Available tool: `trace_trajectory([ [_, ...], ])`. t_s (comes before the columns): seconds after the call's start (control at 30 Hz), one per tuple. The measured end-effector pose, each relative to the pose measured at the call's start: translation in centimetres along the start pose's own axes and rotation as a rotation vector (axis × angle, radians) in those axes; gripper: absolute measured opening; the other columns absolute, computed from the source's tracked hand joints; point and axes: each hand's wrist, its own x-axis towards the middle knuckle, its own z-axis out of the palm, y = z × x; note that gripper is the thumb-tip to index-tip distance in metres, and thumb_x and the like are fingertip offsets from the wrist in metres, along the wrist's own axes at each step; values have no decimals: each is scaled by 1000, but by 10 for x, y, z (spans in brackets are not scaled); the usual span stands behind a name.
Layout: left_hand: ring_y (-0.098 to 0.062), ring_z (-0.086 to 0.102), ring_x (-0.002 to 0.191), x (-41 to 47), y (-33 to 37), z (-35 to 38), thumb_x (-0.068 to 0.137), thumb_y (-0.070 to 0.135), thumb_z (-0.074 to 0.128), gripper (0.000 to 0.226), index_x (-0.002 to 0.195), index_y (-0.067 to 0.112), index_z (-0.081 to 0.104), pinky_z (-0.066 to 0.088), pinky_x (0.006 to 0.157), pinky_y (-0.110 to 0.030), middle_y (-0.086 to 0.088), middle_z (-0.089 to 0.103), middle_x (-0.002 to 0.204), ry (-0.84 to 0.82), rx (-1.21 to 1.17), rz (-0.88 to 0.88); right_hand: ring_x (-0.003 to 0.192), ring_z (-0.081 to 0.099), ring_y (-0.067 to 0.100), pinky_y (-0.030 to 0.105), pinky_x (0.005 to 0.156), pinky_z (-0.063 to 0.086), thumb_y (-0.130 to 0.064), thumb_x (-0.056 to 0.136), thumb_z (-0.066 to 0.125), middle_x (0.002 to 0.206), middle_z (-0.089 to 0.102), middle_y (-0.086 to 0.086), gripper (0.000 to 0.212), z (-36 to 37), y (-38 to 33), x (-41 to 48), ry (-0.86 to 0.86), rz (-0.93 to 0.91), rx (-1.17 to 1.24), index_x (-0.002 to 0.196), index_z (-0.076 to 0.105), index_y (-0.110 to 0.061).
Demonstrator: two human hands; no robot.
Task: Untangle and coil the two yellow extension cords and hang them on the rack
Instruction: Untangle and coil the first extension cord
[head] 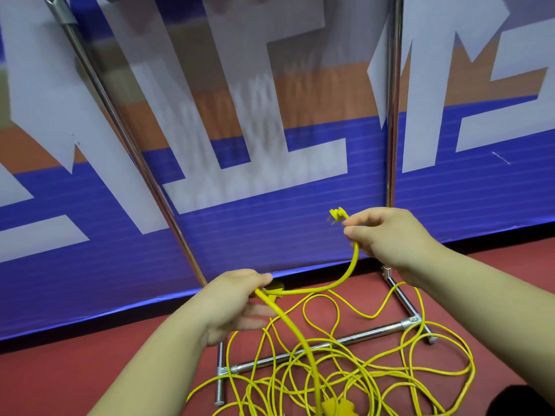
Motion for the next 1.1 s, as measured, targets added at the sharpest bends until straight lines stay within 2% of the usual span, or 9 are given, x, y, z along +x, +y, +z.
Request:
trace_trajectory([
  [0.1, -25, 76, 80, 4, -3, -3, 95, 6, 65, 2, 94, 7, 64, 62, 70, -36, -15, 73, 91, 51, -16, 47, 78, 73, 23, 35, 77, 59, -4, 87, 71, 79, 75, 12, 10, -2, 0, 0, -58, 28, 37, 87, 76, -13],
  [0.2, -26, 76, 87, 8, -4, -8, 94, -6, 61, 24, 113, 8, 64, 62, 67, -30, -15, 76, 96, 105, -99, 104, 86, 75, 23, 35, 83, 59, -1, 89, 61, 82, 76, 12, 18, -2, -3, 1, -159, 78, 91, 91, 77, -10],
  [0.33, -25, 76, 92, 11, -2, -16, 93, -11, 59, 30, 116, 8, 65, 63, 73, -28, -18, 73, 107, 167, -152, 175, 85, 74, 9, 26, 77, 56, -4, 89, 60, 92, 78, 0, 27, -4, -2, 3, -253, 21, -112, 96, 78, -23],
  [0.47, -16, 75, 78, 9, 2, -22, 97, -6, 55, 30, 115, 14, 68, 61, 67, -28, -7, 75, 94, 176, -74, 204, 77, 69, 0, 20, 74, 52, -21, 80, 83, 88, 76, -9, 29, -10, -3, 4, -320, -158, -468, 107, 77, -30],
  [0.53, -12, 61, 56, 10, 2, -28, 97, -1, 56, 26, 113, 16, 69, 49, 52, -24, -5, 68, 73, 215, -69, 193, 85, 70, 2, 27, 85, 55, -28, 76, 86, 87, 75, -11, 34, -10, -4, 4, -336, -185, -543, 108, 76, -31],
  [0.6, -14, 40, 50, 13, 2, -34, 96, 7, 62, 19, 111, 15, 71, 31, 50, -25, -9, 58, 69, 260, -79, 203, 87, 68, -3, 26, 87, 55, -33, 74, 87, 87, 75, -15, 37, -8, -3, 4, -346, -202, -575, 109, 76, -32],
  [0.73, -17, 31, 53, 10, 4, -38, 89, 27, 75, 12, 92, 17, 80, 26, 49, -26, -10, 60, 76, 302, 24, 295, 81, 59, -17, 7, 68, 41, -38, 72, 88, 88, 69, -25, 41, -7, -1, 2, -334, -268, -695, 111, 74, -36],
  [0.9, -8, 44, 49, 5, 5, -36, 91, 21, 73, 7, 91, 22, 80, 35, 52, -26, 9, 58, 56, 295, 167, 366, 79, 55, -8, 10, 65, 39, -44, 73, 85, 81, 59, -28, 44, -2, 2, -1, -303, -326, -851, 115, 70, -40],
  [1.1, -12, 54, 62, 4, 4, -36, 97, 12, 63, 14, 96, 17, 76, 45, 61, -26, 4, 60, 65, 275, 74, 435, 99, 65, 12, 29, 82, 53, -51, 80, 77, 106, 72, -13, 39, 10, 15, 1, -260, -349, -1001, 115, 71, -34],
])
